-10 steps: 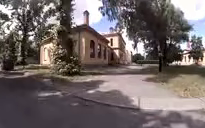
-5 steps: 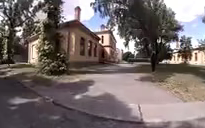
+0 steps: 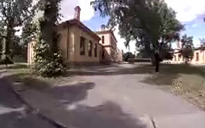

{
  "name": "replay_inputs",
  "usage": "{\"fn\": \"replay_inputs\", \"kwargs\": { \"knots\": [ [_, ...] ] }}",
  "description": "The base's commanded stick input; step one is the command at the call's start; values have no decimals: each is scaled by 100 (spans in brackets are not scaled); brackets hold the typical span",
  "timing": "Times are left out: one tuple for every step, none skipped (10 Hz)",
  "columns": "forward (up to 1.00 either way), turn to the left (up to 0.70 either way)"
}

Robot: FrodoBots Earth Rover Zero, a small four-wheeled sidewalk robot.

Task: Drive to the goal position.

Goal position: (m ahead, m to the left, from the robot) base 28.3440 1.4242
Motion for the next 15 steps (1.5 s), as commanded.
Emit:
{"fn": "replay_inputs", "kwargs": {
  "knots": [
    [85, 1],
    [85, 1],
    [85, -33],
    [85, -33],
    [85, -33],
    [85, -33],
    [85, -33],
    [85, -33],
    [85, -30],
    [85, -9],
    [85, 0],
    [85, 1],
    [85, 1],
    [85, 1],
    [85, 1]
  ]
}}
